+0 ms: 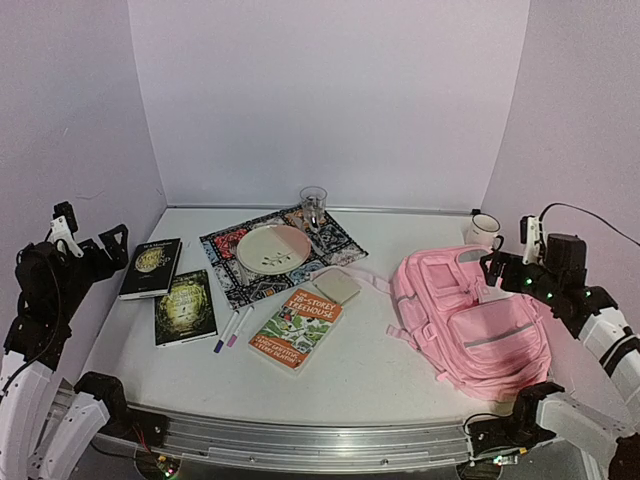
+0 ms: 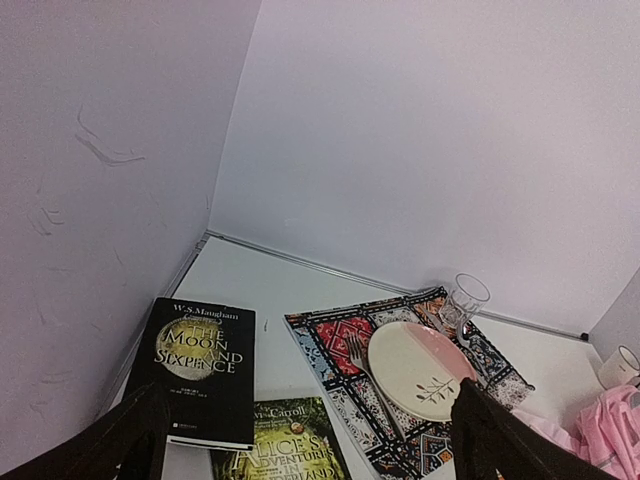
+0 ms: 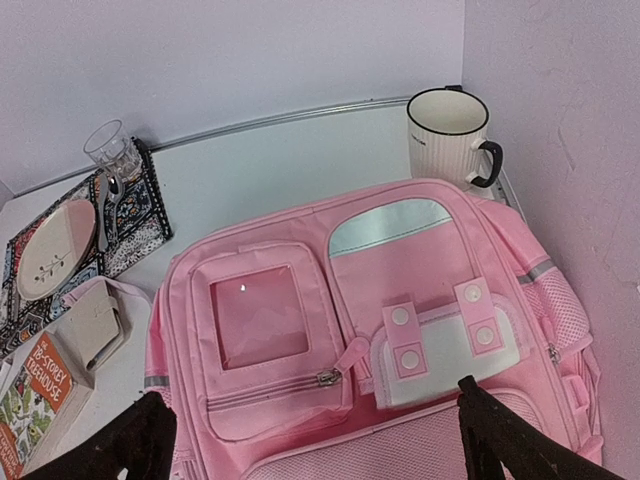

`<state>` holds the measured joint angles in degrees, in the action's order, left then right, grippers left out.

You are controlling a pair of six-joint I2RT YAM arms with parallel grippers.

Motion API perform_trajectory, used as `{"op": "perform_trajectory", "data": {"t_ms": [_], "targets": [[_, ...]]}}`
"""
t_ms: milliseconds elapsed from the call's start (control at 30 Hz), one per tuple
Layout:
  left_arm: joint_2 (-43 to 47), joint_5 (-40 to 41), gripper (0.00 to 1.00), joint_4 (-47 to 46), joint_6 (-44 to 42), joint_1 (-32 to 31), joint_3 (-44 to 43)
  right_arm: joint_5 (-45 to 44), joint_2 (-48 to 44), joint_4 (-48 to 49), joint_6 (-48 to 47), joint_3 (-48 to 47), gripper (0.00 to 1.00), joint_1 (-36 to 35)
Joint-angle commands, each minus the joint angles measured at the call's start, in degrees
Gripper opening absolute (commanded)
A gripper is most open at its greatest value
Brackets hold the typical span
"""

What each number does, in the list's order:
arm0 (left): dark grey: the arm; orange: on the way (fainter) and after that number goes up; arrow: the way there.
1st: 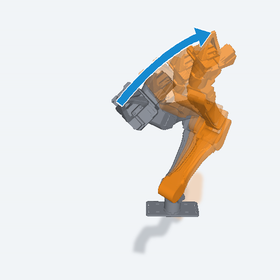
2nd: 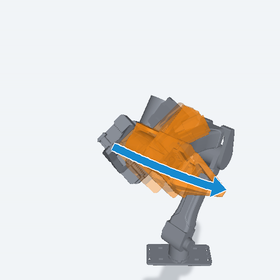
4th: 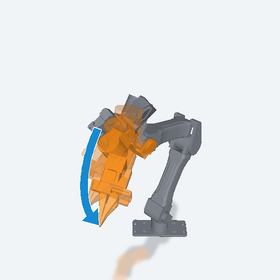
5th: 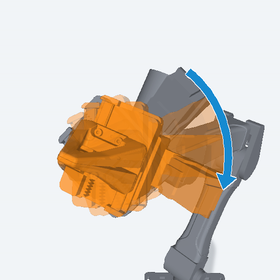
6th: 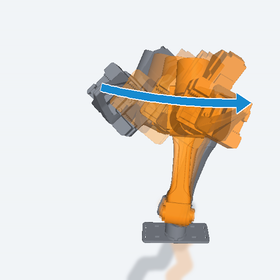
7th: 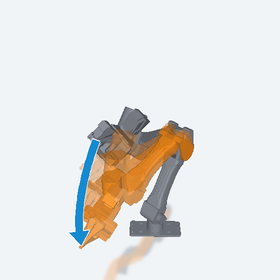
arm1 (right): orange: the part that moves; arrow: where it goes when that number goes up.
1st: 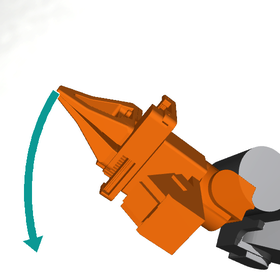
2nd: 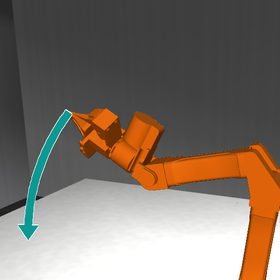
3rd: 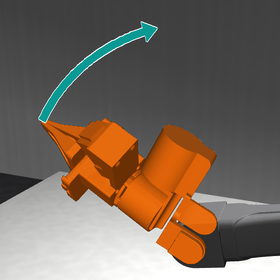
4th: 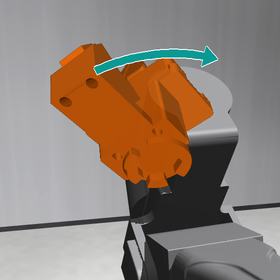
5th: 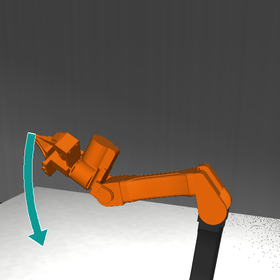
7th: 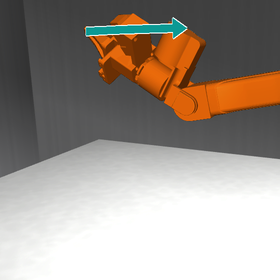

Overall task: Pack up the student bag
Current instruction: Pick up the student bag from the corner of the board.

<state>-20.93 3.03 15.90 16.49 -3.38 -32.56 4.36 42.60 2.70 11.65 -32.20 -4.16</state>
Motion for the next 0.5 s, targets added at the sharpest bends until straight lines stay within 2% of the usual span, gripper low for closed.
{"op": "perform_trajectory", "data": {"t_ms": [0, 300, 467], "targets": [[0.4, -0.8, 0.99, -3.1, -0.5, -0.1, -1.0, 3.5, 2.8, -2.1, -1.4, -4.6, 0.98, 0.1], [-0.1, -2.6, 0.99, -3.6, -0.8, -0.1, -0.7, 4.2, 10.8, -11.7, -2.2, -10.5, 0.98, -2.2], [-0.7, -2.8, 0.99, -3.8, -0.8, -0.1, -0.6, -3.7, 17.5, -17.6, -0.6, -15.0, 0.98, -12.4]]}}
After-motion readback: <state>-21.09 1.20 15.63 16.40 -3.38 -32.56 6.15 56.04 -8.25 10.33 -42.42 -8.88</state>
